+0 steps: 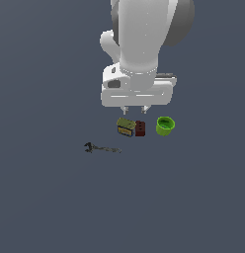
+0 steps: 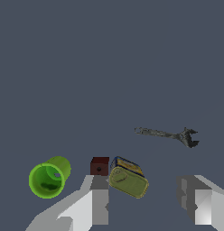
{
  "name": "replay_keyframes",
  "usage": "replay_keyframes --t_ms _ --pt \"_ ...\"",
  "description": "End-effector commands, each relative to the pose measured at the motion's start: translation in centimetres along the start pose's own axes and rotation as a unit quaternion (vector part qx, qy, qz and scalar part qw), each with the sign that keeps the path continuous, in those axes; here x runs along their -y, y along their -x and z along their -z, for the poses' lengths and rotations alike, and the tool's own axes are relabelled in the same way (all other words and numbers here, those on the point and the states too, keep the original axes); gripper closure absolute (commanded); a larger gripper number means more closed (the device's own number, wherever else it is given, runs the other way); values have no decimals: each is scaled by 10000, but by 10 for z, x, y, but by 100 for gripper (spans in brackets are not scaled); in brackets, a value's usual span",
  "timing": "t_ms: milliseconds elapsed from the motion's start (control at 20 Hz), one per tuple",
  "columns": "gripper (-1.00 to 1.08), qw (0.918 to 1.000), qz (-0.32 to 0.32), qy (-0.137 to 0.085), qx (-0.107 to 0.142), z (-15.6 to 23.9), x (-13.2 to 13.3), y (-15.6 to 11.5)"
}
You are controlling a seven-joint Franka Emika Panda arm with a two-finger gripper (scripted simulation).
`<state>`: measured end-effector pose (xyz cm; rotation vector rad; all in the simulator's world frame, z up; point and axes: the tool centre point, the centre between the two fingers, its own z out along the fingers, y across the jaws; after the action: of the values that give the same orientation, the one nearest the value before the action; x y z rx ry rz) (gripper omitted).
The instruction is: Pick up a designated object from a clutter of objects.
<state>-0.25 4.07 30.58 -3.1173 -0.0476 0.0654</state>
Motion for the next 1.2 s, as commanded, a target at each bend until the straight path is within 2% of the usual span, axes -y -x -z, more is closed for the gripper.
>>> replay_keyframes --t_ms 0,250,450,550,800,950,1150 --pt "-20 9998 -110 -90 168 -13 7 4" --pt "-20 9956 -484 -357 712 -54 29 17" --pt "-20 9847 -917 -605 1350 -96 55 36" --pt "-20 9750 -1179 -724 1739 -120 70 49" --pt "-20 9419 -1805 -923 2677 -170 106 85" --pt "-20 9219 -2092 -973 3111 -191 122 104" --pt "-20 8993 -2372 -997 3535 -209 138 122"
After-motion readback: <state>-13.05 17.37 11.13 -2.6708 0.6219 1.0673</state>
